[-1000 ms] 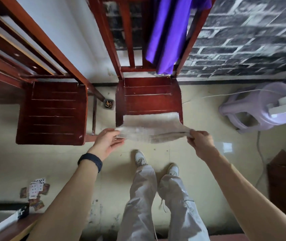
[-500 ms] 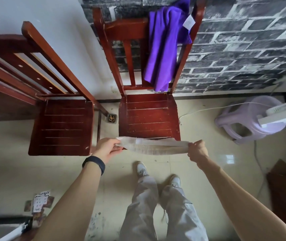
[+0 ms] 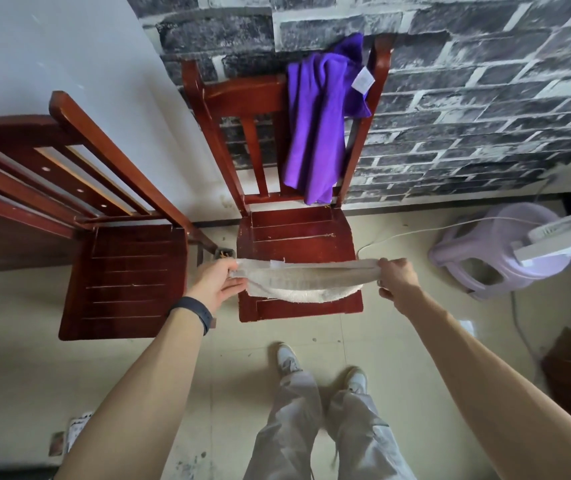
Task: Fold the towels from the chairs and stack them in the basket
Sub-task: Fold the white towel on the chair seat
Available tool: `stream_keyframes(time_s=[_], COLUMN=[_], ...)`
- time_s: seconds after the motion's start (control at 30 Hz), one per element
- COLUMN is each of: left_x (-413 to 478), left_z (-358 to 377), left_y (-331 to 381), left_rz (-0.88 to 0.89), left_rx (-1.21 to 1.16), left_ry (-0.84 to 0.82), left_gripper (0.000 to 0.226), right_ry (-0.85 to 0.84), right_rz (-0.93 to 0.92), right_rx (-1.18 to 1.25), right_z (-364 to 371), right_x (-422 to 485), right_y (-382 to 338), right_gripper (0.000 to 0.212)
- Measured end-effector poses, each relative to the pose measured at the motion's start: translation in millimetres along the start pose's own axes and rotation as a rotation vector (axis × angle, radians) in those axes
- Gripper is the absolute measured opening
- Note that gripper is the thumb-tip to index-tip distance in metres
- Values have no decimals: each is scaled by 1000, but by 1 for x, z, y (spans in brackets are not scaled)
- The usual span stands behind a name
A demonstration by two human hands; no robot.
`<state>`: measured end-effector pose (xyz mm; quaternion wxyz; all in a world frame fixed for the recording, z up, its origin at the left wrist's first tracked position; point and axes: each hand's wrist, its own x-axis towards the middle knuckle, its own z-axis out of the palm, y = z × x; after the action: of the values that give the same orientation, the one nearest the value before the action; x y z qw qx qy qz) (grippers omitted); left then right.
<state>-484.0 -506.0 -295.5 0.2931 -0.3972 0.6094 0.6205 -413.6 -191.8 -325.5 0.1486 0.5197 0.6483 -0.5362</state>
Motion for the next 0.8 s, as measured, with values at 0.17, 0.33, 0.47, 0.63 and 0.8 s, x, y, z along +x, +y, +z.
stream_keyframes(time_s=[0.17, 0.33, 0.47, 0.63, 0.8], left_x=[15, 34, 90, 205, 265], left_z=[5, 6, 7, 11, 10], left_y=[42, 30, -20, -106, -168], left_rz=[177, 277, 198, 96, 7], left_rx=[-63, -76, 40, 324, 634], left_ry=[44, 69, 126, 220, 211], left_gripper=[27, 17, 16, 15, 24], right_ry=[69, 89, 82, 84, 122], right_rz=[-268, -359, -345, -227, -72], right_rx=[-25, -84, -174, -405, -503], right_z=[0, 11, 35, 87, 120], right_x=[2, 17, 55, 153, 209], right_y=[-35, -30, 6, 91, 148], right_gripper=[26, 28, 23, 17, 25])
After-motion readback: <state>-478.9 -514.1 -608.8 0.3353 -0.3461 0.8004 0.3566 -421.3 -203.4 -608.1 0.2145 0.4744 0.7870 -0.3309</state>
